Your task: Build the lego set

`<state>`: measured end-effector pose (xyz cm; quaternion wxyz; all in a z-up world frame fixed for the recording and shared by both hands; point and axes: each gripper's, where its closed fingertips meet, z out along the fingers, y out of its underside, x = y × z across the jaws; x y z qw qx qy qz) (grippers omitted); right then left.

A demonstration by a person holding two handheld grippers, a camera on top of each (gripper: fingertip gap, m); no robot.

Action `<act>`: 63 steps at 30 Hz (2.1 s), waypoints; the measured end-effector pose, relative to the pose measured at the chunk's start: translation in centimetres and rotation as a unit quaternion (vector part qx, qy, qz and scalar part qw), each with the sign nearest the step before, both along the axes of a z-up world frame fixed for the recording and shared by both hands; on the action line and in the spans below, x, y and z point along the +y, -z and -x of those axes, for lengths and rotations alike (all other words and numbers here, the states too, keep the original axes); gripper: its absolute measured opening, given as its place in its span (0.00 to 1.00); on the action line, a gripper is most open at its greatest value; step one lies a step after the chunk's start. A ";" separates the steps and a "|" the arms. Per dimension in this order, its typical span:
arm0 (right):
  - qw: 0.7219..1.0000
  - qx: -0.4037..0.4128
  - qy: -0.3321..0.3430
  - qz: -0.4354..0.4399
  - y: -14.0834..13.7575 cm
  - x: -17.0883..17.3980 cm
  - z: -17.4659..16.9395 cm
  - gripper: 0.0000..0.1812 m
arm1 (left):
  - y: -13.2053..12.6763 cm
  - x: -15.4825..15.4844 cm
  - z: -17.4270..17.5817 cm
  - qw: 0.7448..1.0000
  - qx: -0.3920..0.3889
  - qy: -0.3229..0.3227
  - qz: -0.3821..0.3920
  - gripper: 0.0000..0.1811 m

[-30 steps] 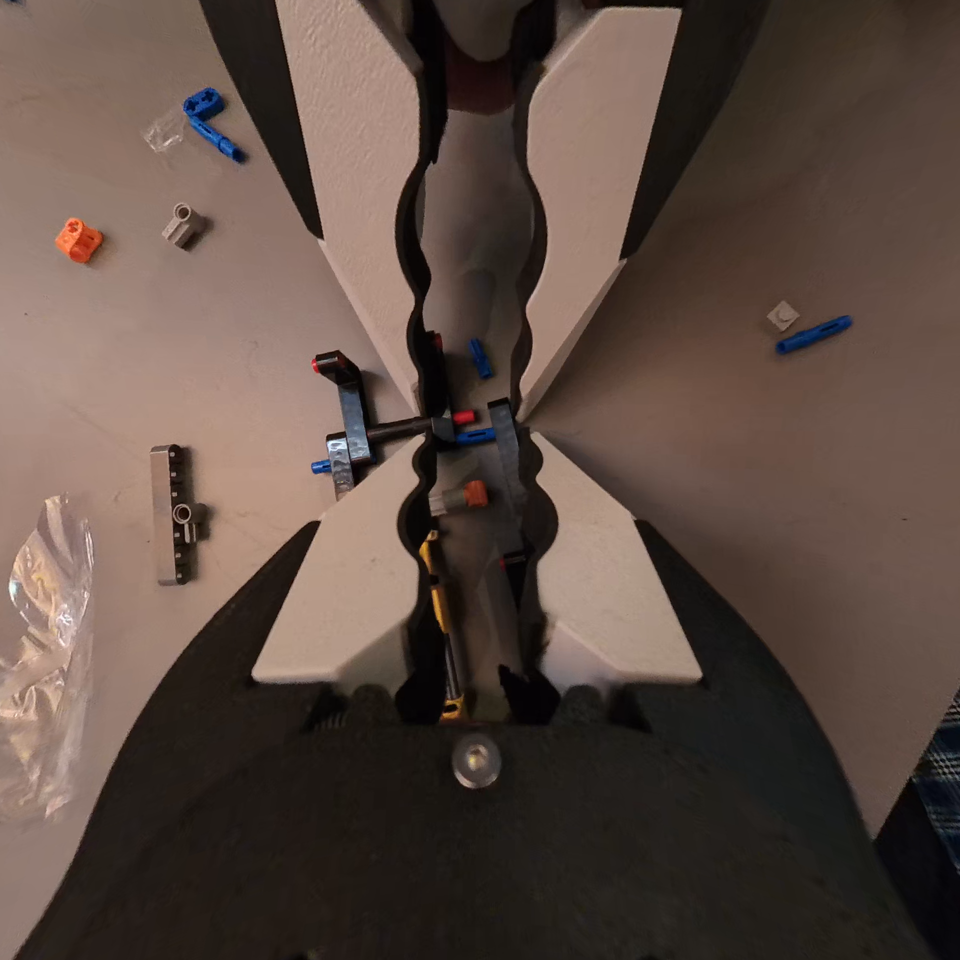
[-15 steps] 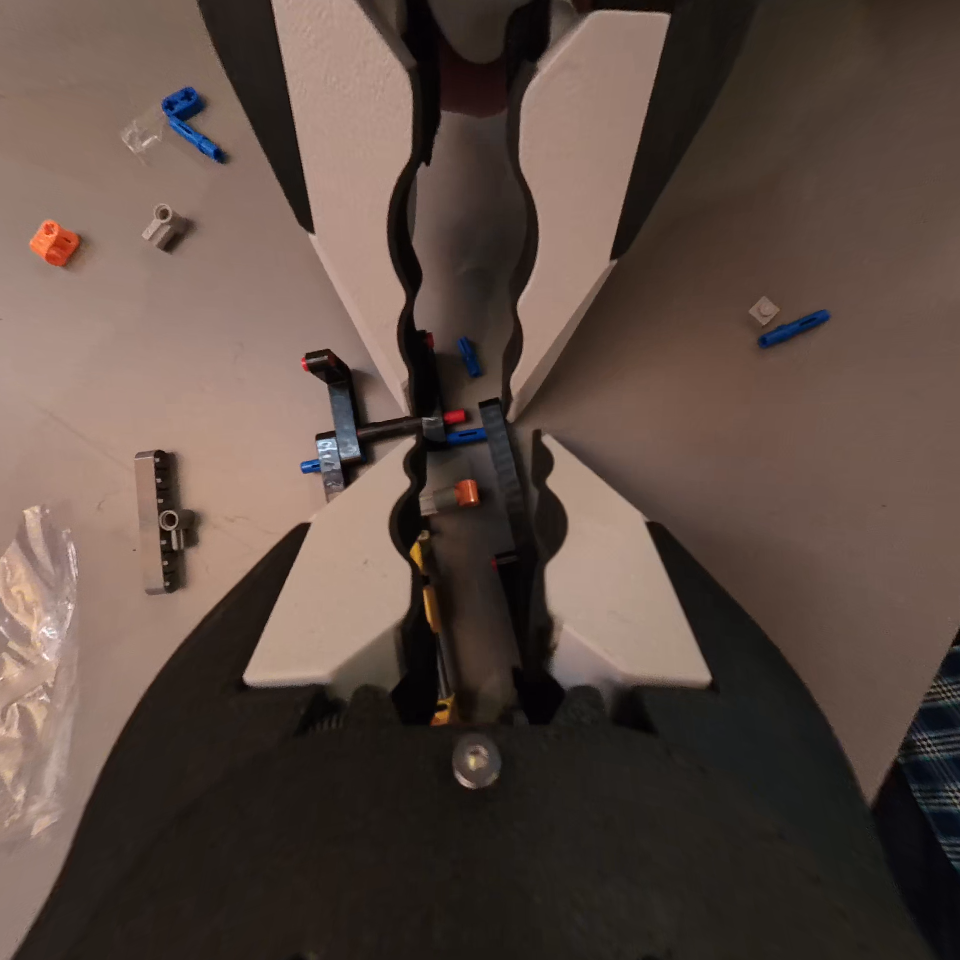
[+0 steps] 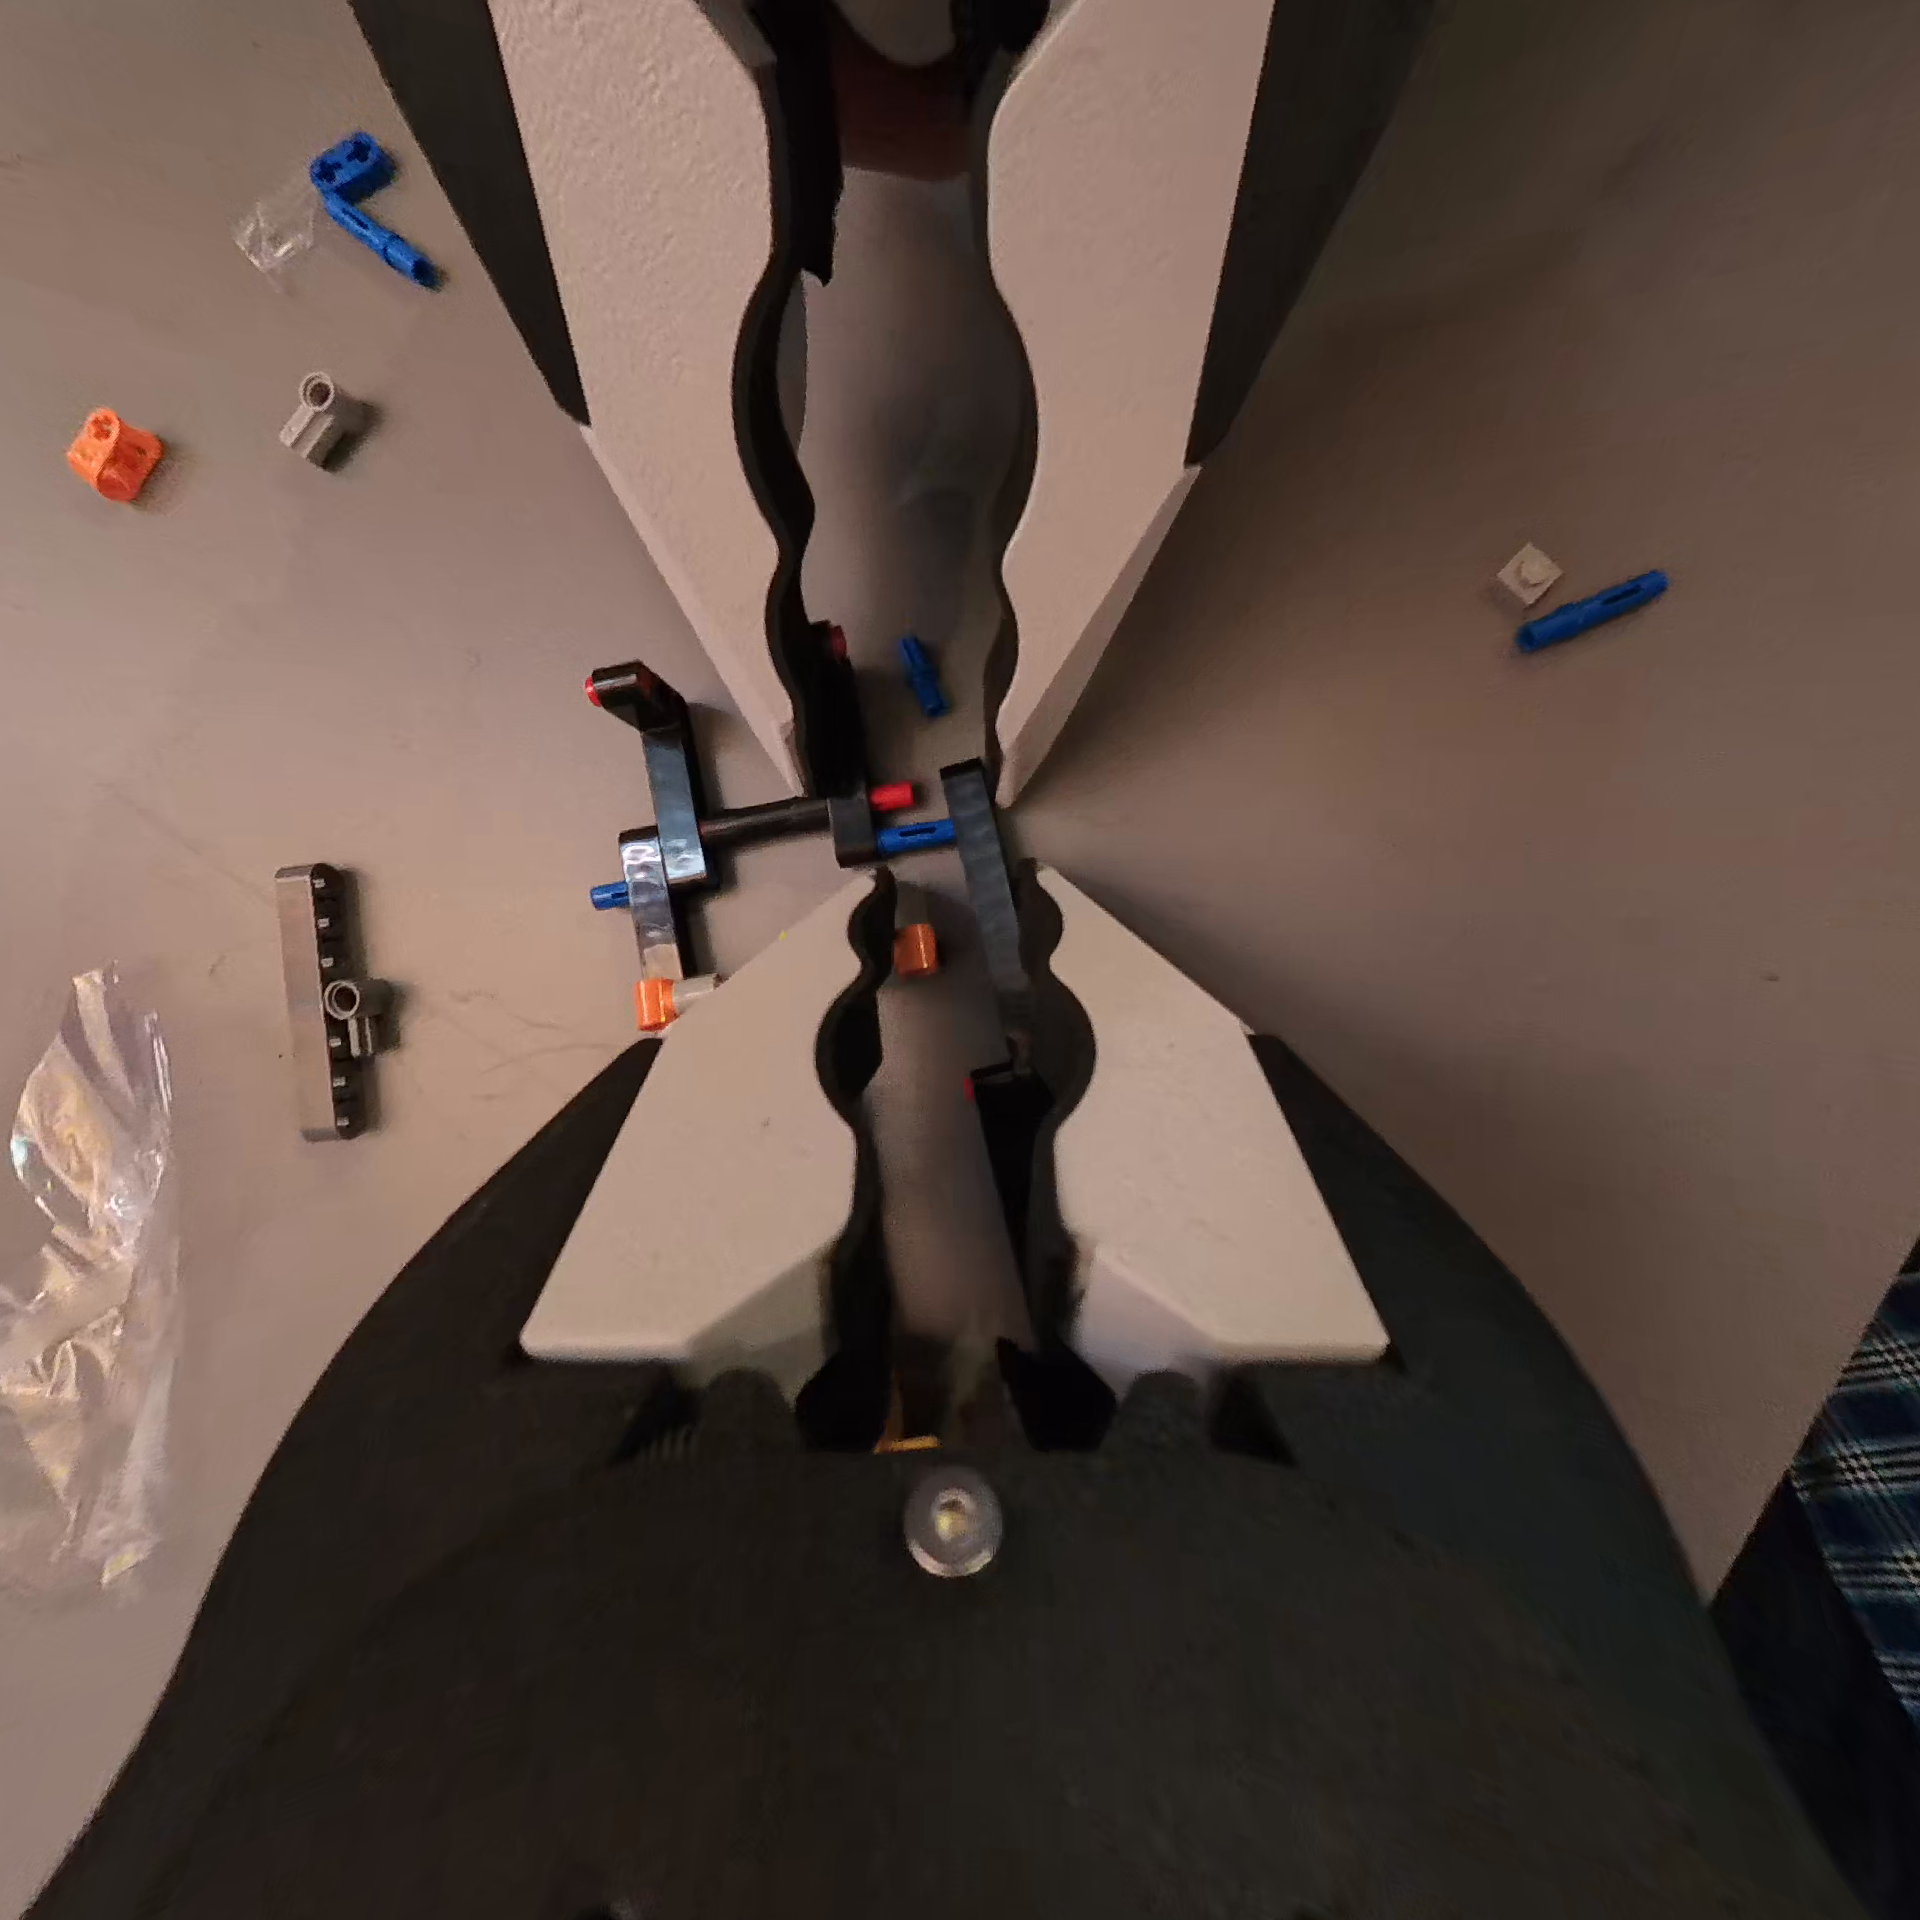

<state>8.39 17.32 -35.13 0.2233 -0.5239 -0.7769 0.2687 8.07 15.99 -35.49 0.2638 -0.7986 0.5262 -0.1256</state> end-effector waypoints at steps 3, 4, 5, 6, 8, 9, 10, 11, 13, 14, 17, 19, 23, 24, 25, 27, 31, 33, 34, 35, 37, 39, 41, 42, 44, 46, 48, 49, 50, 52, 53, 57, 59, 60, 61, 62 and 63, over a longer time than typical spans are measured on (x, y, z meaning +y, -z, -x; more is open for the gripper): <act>1.000 0.000 -0.001 -0.001 0.0 0.0 0.0 0.16 | 0.1 -0.3 -0.5 1.000 -0.005 0.011 0.006 0.06; 1.000 0.001 -0.002 -0.002 0.0 0.0 0.0 0.16 | 0.1 -0.3 -0.7 1.000 -0.002 0.013 0.002 0.05; 1.000 0.001 -0.002 -0.003 0.0 0.0 0.0 0.16 | 0.1 -0.3 -0.7 1.000 0.003 0.018 -0.003 0.04; 1.000 0.002 -0.002 -0.002 0.0 0.0 0.0 0.16 | 0.1 -0.3 -0.7 1.000 0.004 0.018 -0.002 0.05; 1.000 0.003 -0.002 -0.002 0.0 0.0 0.0 0.16 | 0.1 -0.3 -0.7 1.000 -0.005 0.012 0.003 0.05; 1.000 0.003 -0.002 -0.002 0.0 0.0 0.0 0.16 | 0.1 -0.3 -0.7 1.000 -0.008 0.009 0.005 0.06; 1.000 0.003 -0.003 -0.002 0.0 0.0 0.0 0.16 | 0.0 -0.3 -0.6 1.000 -0.008 0.007 0.002 0.06; 1.000 0.003 -0.003 -0.002 0.0 0.0 0.0 0.16 | 0.0 -0.2 -0.6 1.000 -0.006 0.007 -0.001 0.06; 1.000 0.004 -0.003 -0.001 0.0 0.0 0.0 0.16 | 0.0 -0.3 -0.3 1.000 0.001 0.004 -0.005 0.07; 1.000 0.004 -0.004 -0.001 0.0 0.0 0.0 0.16 | -0.1 -0.3 -0.2 1.000 0.004 0.003 -0.007 0.08; 1.000 0.004 -0.006 -0.002 0.0 0.0 0.0 0.16 | -0.1 -0.4 -0.2 1.000 0.005 0.001 -0.012 0.10; 1.000 0.006 -0.006 -0.001 0.0 0.0 0.0 0.16 | -0.1 -0.5 0.0 1.000 0.011 0.000 -0.014 0.09; 1.000 0.009 -0.007 0.002 0.0 -0.1 0.0 0.16 | 0.0 -0.7 -0.2 1.000 0.014 0.003 -0.016 0.07; 1.000 0.011 -0.008 0.003 -0.1 -0.1 0.0 0.16 | 0.0 -0.7 -0.3 1.000 0.013 0.004 -0.016 0.06; 1.000 0.012 -0.009 0.004 -0.1 -0.1 0.0 0.16 | 0.0 -0.7 -0.3 1.000 0.011 0.004 -0.017 0.06; 1.000 0.016 -0.011 0.005 -0.1 -0.1 0.0 0.16 | 0.0 -0.7 -0.4 1.000 0.008 0.005 -0.019 0.05; 1.000 0.021 -0.014 0.009 -0.1 -0.2 0.0 0.16 | 0.0 -0.6 -0.4 1.000 0.002 0.008 -0.017 0.05; 1.000 0.023 -0.016 0.009 -0.1 -0.2 0.0 0.16 | 0.0 -0.6 -0.4 1.000 0.000 0.011 -0.015 0.04; 0.999 0.025 -0.017 0.010 -0.1 -0.2 0.0 0.16 | 0.0 -0.6 -0.4 1.000 -0.002 0.012 -0.014 0.04; 0.999 0.027 -0.018 0.011 -0.1 -0.2 0.0 0.16 | 0.0 -0.6 -0.4 1.000 -0.003 0.012 -0.013 0.04; 0.999 0.031 -0.019 0.013 -0.1 -0.2 0.0 0.16 | 0.0 -0.6 -0.5 1.000 -0.005 0.014 -0.012 0.04; 0.999 0.033 -0.019 0.015 -0.2 -0.2 0.0 0.16 | 0.0 -0.6 -0.4 1.000 -0.003 0.017 -0.015 0.04; 0.999 0.035 -0.020 0.017 -0.2 -0.2 0.0 0.17 | 0.0 -0.6 -0.4 0.999 0.010 0.024 -0.029 0.04; 0.999 0.035 -0.021 0.019 -0.2 -0.3 0.0 0.17 | 0.0 -0.6 -0.4 0.999 0.018 0.027 -0.036 0.04; 0.999 0.035 -0.022 0.019 -0.2 -0.3 0.0 0.18 | 0.0 -0.6 -0.3 0.998 0.033 0.034 -0.052 0.03; 0.999 0.036 -0.022 0.016 -0.2 -0.3 0.0 0.17 | 0.0 -0.6 -0.3 0.997 0.037 0.037 -0.063 0.03; 0.999 0.038 -0.023 0.017 -0.2 -0.2 0.0 0.17 | 0.0 -0.5 -0.2 0.997 0.032 0.035 -0.062 0.03; 0.999 0.040 -0.022 0.017 -0.2 -0.2 0.0 0.17 | 0.0 -0.5 -0.1 0.997 0.035 0.037 -0.066 0.03; 0.999 0.043 -0.021 0.019 -0.2 -0.1 0.0 0.17 | 0.0 -0.4 0.0 0.996 0.036 0.036 -0.066 0.03; 0.999 0.045 -0.022 0.020 -0.2 -0.1 0.1 0.17 | 0.0 -0.4 0.1 0.997 0.028 0.033 -0.057 0.03; 0.999 0.045 -0.022 0.018 -0.2 -0.1 0.1 0.17 | 0.0 -0.4 0.1 0.998 0.022 0.030 -0.048 0.03; 0.999 0.043 -0.020 0.020 -0.2 0.0 0.1 0.16 | 0.0 -0.3 0.0 0.999 0.016 0.039 -0.031 0.03; 0.999 0.041 -0.019 0.020 -0.2 0.0 0.1 0.16 | 0.0 -0.3 0.0 0.998 0.014 0.047 -0.026 0.03; 0.999 0.040 -0.019 0.021 -0.2 0.0 0.1 0.16 | 0.0 -0.3 0.0 0.999 0.012 0.049 -0.020 0.03; 0.999 0.040 -0.017 0.023 -0.2 0.1 0.1 0.16 | 0.0 -0.2 0.1 0.998 0.013 0.051 -0.018 0.03; 0.999 0.040 -0.015 0.022 -0.2 0.1 0.2 0.16 | 0.0 -0.2 0.2 0.998 0.016 0.054 -0.018 0.03; 0.999 0.040 -0.015 0.020 -0.2 0.1 0.2 0.16 | 0.0 -0.2 0.2 0.998 0.019 0.058 -0.017 0.03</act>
